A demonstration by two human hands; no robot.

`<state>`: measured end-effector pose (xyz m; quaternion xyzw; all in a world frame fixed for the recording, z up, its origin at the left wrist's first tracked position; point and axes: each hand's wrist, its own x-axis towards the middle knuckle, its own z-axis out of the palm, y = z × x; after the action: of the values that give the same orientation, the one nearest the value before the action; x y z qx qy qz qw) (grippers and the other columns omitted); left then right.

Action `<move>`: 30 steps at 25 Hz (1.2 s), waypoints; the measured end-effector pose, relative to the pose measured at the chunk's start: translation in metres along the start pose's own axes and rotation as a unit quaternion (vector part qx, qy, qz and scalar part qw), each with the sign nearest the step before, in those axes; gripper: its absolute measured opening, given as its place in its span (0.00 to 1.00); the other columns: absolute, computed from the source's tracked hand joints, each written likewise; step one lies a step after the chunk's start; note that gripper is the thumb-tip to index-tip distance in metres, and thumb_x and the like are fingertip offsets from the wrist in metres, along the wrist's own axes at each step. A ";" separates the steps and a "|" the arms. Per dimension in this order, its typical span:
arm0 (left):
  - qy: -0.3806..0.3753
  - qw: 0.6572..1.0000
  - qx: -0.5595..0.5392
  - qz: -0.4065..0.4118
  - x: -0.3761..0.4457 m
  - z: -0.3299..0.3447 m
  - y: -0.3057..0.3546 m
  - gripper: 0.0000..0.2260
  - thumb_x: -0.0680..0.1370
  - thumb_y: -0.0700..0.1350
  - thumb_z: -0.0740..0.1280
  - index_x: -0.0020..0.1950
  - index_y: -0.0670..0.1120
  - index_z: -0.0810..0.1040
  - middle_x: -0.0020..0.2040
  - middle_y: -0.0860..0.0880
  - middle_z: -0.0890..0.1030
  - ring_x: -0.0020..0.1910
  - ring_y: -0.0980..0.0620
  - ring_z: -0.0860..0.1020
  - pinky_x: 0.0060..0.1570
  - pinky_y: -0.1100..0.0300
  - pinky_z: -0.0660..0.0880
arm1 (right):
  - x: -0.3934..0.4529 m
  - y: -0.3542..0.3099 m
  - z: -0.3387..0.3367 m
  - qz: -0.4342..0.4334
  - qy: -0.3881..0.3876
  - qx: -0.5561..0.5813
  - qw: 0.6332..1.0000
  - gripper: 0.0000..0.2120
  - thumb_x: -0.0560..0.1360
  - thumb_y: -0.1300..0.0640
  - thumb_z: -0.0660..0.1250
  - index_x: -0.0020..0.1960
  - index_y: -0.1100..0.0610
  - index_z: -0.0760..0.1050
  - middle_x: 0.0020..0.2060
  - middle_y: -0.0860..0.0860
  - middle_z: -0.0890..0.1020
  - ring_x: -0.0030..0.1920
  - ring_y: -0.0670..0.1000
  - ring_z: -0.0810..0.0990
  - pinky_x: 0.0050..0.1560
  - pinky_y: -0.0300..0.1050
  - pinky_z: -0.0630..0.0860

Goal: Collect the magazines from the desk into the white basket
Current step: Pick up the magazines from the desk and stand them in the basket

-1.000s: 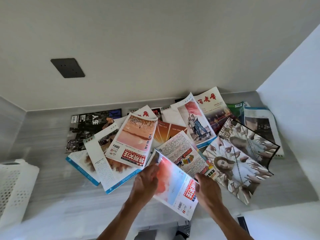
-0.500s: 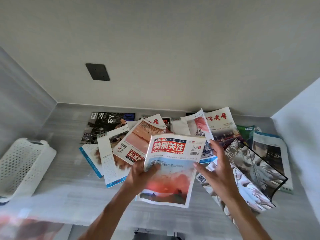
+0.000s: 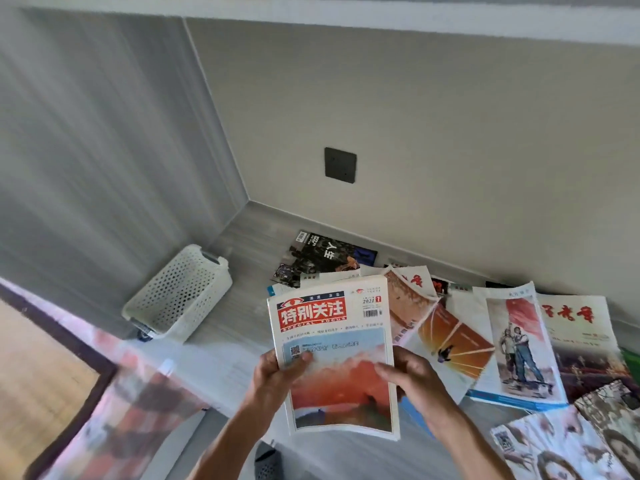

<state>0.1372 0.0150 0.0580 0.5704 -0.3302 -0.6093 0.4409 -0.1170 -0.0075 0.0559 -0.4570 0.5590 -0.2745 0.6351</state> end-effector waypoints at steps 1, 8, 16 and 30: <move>0.005 1.000 -0.001 0.004 0.008 -0.016 0.006 0.18 0.62 0.54 0.80 0.48 0.49 0.84 0.48 0.44 0.85 0.45 0.38 0.78 0.52 0.39 0.78 | 0.013 -0.008 0.016 -0.010 -0.010 -0.021 1.000 0.11 0.74 0.53 0.71 0.56 0.44 0.83 0.52 0.43 0.86 0.54 0.44 0.84 0.57 0.45 0.76; 0.206 0.924 0.322 0.036 0.112 -0.182 0.031 0.24 0.75 0.43 0.69 0.71 0.47 0.68 0.69 0.41 0.74 0.64 0.36 0.74 0.59 0.42 0.74 | 0.084 -0.020 0.119 -0.048 0.118 -0.076 0.989 0.05 0.77 0.58 0.69 0.50 0.57 0.83 0.42 0.64 0.85 0.39 0.66 0.81 0.38 0.51 0.75; 0.110 0.844 0.522 0.055 0.151 -0.235 0.014 0.20 0.71 0.34 0.68 0.62 0.45 0.79 0.50 0.43 0.86 0.31 0.50 0.80 0.27 0.69 0.72 | 0.076 -0.016 0.146 -0.014 0.285 0.050 0.957 0.08 0.73 0.58 0.72 0.35 0.56 0.81 0.24 0.50 0.73 0.25 0.47 0.72 0.24 0.34 0.69; 0.108 0.880 0.444 0.131 0.140 -0.267 0.031 0.17 0.71 0.35 0.69 0.58 0.45 0.77 0.51 0.44 0.85 0.37 0.50 0.84 0.30 0.64 0.75 | 0.189 -0.058 0.214 -0.012 0.040 0.045 0.998 0.11 0.76 0.60 0.69 0.59 0.56 0.82 0.54 0.49 0.86 0.51 0.49 0.85 0.51 0.44 0.82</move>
<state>0.4114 -0.0980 -0.0055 0.7205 -0.5879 -0.2699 0.2497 0.1408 -0.1369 0.0116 -0.4229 0.5658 -0.3252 0.6287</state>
